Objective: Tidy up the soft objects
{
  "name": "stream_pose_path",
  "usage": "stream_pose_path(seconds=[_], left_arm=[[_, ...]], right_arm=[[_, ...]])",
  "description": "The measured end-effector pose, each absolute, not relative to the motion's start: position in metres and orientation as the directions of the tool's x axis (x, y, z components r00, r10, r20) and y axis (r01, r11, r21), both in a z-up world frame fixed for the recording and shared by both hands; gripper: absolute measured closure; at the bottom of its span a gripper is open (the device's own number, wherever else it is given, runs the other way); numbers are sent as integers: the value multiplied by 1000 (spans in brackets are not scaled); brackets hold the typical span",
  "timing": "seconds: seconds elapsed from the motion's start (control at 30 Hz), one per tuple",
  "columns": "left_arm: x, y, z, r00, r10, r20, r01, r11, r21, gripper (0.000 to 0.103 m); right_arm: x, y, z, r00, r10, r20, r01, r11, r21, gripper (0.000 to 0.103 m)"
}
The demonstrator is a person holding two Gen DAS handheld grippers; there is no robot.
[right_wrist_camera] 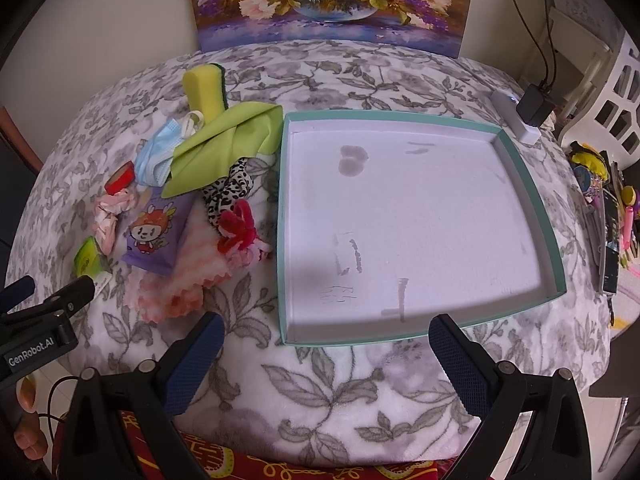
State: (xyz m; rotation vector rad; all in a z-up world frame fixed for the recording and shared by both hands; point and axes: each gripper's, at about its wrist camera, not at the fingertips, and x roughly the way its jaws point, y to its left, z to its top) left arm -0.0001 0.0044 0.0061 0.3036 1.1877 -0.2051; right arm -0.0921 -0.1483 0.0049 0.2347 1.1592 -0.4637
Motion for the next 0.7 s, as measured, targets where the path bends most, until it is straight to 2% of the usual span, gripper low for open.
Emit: stream_pose_path(seconds=[0.7], left_arm=[[0, 5, 6, 364, 3, -932, 315, 941, 126, 0]], right_arm=[[-92, -146, 6, 323, -234, -917, 463, 884, -63, 0]])
